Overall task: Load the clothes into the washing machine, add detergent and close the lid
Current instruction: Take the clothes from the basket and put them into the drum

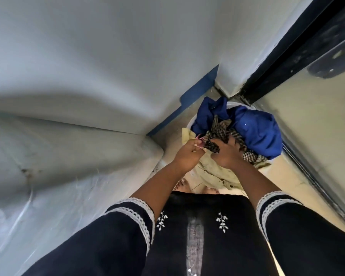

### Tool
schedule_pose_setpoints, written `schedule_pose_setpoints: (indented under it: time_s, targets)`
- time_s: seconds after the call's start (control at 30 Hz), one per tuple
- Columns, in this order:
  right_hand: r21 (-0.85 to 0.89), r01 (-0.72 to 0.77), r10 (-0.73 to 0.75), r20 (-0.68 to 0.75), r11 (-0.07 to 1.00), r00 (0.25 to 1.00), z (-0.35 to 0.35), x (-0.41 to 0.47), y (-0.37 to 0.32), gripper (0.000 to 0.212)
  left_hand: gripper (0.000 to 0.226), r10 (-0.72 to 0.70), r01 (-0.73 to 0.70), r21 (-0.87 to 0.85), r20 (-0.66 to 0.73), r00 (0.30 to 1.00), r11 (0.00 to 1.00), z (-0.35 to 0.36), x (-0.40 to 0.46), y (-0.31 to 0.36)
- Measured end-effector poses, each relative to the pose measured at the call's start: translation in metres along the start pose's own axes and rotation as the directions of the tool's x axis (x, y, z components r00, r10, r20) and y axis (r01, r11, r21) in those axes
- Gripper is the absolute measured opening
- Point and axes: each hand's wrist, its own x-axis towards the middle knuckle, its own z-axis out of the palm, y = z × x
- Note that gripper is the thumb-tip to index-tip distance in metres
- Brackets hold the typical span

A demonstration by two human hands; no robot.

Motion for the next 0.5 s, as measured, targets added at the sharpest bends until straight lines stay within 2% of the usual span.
schedule_pose_setpoints:
  time_s: [0.13, 0.27, 0.4, 0.5]
  targets:
    - [-0.066, 0.005, -0.005, 0.002, 0.998, 1.000, 0.016, 0.016, -0.006, 0.071, 0.031, 0.003, -0.003, 0.027, 0.008, 1.000, 1.000, 0.001, 0.010, -0.019]
    - [0.060, 0.046, -0.036, -0.155, 0.997, 0.987, 0.014, -0.022, -0.010, 0.063, 0.031, -0.004, 0.004, 0.029, -0.011, 1.000, 1.000, -0.007, -0.020, -0.016]
    - [0.116, 0.125, -0.100, -0.198, 0.985, 0.975, -0.006, -0.081, -0.008, 0.059, 0.031, 0.008, -0.008, 0.005, 0.022, 1.000, 1.000, -0.017, -0.071, 0.005]
    - [0.226, 0.207, -0.138, -0.287, 0.952, 0.948, -0.029, -0.135, -0.008, 0.048, 0.030, 0.058, -0.058, -0.014, 0.007, 0.998, 0.998, -0.027, -0.117, 0.029]
